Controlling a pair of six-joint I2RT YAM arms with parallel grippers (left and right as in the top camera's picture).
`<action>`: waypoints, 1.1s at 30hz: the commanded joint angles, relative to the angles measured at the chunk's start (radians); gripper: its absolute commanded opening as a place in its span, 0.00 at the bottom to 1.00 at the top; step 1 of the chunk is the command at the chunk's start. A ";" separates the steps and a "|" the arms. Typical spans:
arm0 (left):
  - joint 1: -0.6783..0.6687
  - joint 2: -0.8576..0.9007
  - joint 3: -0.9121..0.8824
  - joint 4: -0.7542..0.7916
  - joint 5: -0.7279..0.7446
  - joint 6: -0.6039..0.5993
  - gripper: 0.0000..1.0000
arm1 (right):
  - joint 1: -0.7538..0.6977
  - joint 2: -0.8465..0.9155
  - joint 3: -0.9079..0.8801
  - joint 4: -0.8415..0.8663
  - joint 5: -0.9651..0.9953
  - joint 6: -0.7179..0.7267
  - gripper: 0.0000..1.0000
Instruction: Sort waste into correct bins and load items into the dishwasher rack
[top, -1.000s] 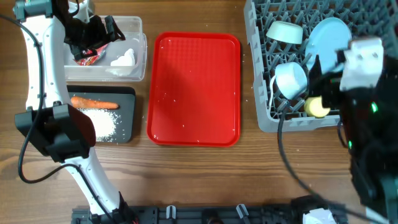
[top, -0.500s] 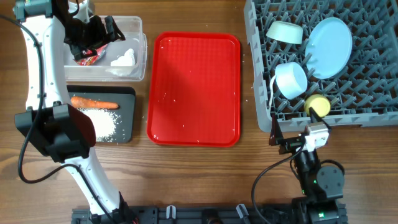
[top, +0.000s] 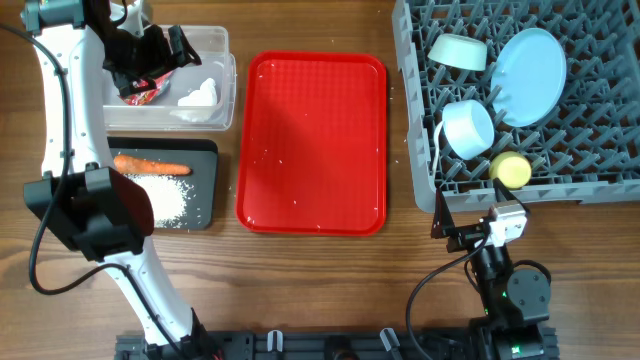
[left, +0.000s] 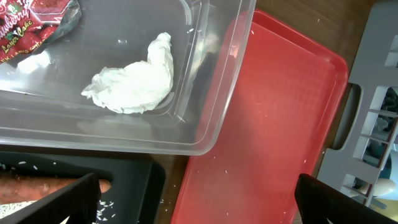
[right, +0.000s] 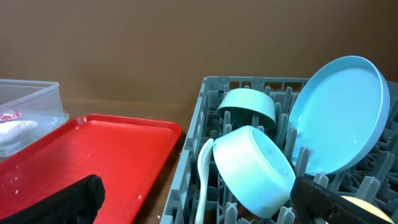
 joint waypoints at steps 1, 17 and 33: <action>0.007 -0.018 0.004 0.000 0.002 -0.010 1.00 | -0.004 0.000 -0.001 -0.001 -0.020 0.020 1.00; -0.274 -0.357 0.003 -0.001 0.002 -0.010 1.00 | -0.004 0.000 -0.001 -0.001 -0.020 0.021 1.00; -0.381 -0.902 -0.854 0.863 -0.167 0.096 1.00 | -0.004 0.000 -0.001 -0.001 -0.020 0.020 1.00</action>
